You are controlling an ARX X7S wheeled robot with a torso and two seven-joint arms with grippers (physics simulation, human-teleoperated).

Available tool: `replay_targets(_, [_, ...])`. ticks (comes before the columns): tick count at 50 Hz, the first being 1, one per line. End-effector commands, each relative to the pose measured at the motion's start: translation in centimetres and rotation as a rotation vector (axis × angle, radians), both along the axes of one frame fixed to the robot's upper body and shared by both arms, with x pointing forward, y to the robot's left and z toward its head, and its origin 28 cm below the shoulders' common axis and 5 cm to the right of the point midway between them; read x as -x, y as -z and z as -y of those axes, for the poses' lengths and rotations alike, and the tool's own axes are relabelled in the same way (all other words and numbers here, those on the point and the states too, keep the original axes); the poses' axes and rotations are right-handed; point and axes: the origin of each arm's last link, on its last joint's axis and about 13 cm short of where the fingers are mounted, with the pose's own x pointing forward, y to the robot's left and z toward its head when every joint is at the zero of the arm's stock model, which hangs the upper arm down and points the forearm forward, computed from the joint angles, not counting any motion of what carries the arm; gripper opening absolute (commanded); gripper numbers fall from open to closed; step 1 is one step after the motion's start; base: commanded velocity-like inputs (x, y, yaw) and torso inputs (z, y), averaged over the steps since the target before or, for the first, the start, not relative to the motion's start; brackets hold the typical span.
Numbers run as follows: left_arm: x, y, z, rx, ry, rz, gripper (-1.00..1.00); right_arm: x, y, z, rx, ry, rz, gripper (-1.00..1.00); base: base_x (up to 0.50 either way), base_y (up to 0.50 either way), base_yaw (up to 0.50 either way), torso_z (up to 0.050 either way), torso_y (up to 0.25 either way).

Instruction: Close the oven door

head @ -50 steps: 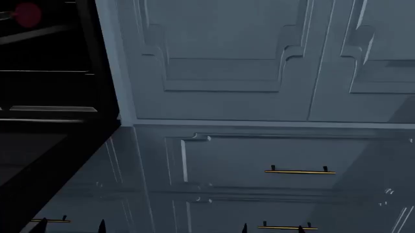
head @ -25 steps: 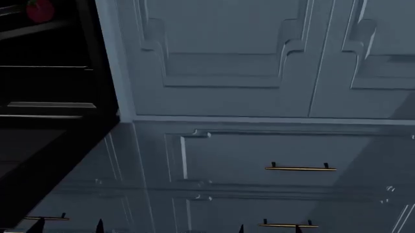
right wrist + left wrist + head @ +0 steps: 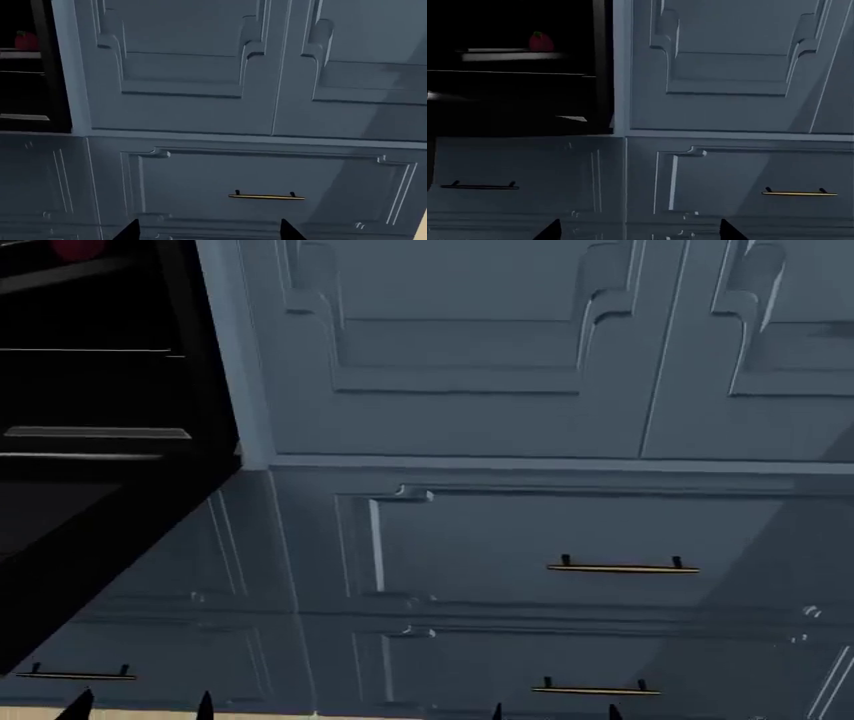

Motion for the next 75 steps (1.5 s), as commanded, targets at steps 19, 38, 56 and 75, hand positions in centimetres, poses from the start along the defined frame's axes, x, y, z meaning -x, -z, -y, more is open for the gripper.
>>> replay_targets(19, [0.00,0.16,0.11,-0.029,-0.006,0.007,1.00,0.03,0.03,-0.15,0.023,-0.012,0.011,1.00,0.00,0.00,0.00,-0.050,0.000])
replay_targets(38, [0.03,0.15,0.18,-0.029,0.002,0.000,1.00,0.01,0.16,-0.15,0.033,-0.008,0.008,1.00,0.00,0.00,0.00,-0.050,0.000])
replay_targets(56, [0.15,0.02,0.12,-0.025,0.001,0.002,1.00,0.08,-0.05,-0.04,0.029,-0.001,0.006,1.00,0.00,0.00,0.00,-0.050,0.000])
replay_targets(75, [0.14,0.10,0.12,-0.028,-0.002,0.019,1.00,0.01,0.03,-0.09,0.031,0.002,0.005,1.00,0.00,0.00,0.00,-0.050,0.000])
